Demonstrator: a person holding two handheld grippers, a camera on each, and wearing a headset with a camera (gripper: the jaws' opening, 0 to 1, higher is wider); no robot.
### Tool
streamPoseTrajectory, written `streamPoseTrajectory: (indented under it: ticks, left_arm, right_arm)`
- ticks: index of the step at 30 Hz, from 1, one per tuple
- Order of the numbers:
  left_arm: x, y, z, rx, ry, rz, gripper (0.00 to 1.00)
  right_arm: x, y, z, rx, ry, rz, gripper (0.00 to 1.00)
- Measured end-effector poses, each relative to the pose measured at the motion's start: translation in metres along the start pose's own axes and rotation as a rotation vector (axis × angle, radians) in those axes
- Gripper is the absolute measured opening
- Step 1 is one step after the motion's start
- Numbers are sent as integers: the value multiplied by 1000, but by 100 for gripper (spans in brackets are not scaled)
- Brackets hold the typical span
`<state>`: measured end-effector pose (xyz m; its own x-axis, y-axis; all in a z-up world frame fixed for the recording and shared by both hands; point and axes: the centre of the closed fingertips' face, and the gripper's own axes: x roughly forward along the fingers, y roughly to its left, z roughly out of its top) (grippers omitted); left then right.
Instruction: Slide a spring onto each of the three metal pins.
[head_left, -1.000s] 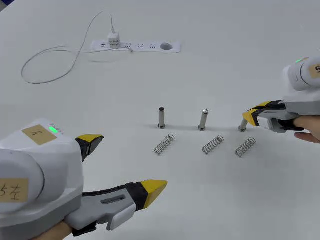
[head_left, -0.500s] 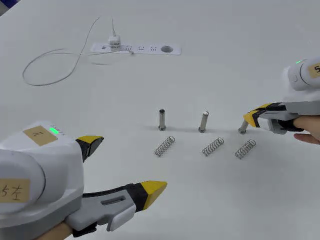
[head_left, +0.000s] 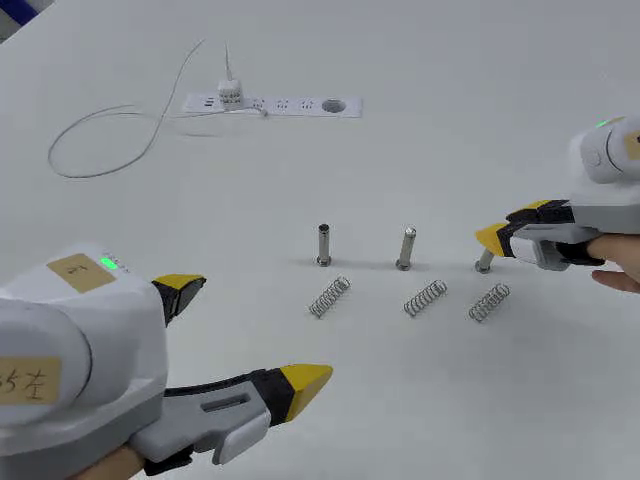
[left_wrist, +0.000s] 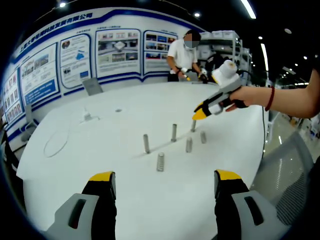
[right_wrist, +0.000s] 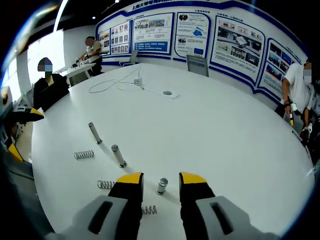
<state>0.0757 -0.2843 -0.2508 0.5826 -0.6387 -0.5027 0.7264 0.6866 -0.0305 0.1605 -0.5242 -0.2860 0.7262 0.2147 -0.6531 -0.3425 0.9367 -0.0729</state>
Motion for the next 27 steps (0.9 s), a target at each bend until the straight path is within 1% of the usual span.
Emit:
streamPoseTrajectory:
  ticks: [3, 6, 11, 13, 16, 21, 24, 27]
  left_arm:
    - [0, 0, 1, -1, -3, -1, 82]
    - [0, 0, 2, 4, -4, -1, 82]
    - [1, 0, 3, 8, -3, -2, 82]
    - [2, 1, 3, 10, 1, -3, 81]
    - [3, 2, 3, 13, 3, -5, 80]
    - [6, 4, 4, 18, 9, -4, 77]
    - [9, 5, 5, 12, 8, -10, 73]
    - [12, 7, 5, 19, 21, -9, 71]
  right_arm:
    - [-4, 0, -1, 12, -3, -3, 33]
    - [-8, 1, 1, 24, -17, -3, 37]
    - [-14, 2, 2, 36, -34, -1, 45]
    - [-17, 4, 1, 50, -36, 9, 48]
    - [-20, 7, 1, 45, -42, 18, 52]
    - [-26, 14, -4, 47, -49, 39, 55]
    - [-31, 18, -6, 55, -63, 50, 57]
    - [-35, 22, -8, 53, -74, 60, 59]
